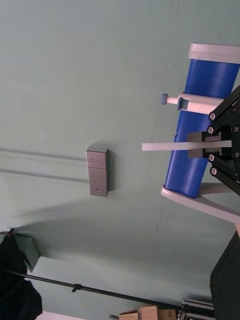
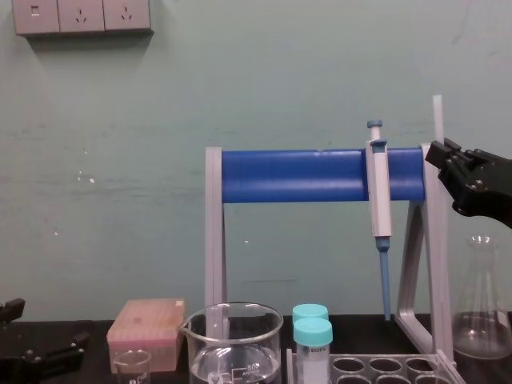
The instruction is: Pick up the stirring rod with one hand, then place it down.
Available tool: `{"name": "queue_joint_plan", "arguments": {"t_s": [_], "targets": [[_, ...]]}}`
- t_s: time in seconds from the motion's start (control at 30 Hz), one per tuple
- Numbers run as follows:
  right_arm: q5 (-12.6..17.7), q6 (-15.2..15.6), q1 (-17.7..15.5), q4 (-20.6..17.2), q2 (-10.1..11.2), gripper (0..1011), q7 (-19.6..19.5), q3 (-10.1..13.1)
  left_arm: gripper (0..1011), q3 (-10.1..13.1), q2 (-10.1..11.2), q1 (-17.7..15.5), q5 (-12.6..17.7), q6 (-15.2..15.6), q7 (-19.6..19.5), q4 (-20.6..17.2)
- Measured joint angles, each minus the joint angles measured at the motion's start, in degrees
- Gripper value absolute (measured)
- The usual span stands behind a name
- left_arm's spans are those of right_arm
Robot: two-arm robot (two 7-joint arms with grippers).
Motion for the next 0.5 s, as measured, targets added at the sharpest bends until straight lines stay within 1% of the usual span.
{"name": "queue_joint_plan", "arguments": {"t_s": [0.5], "targets": [[0.04, 0.00, 0.03, 0.00, 0.00, 62, 0.00, -0.03, 1000, 0.00, 0.00, 0.00, 0.00, 0.00, 0.00, 0.00]]}}
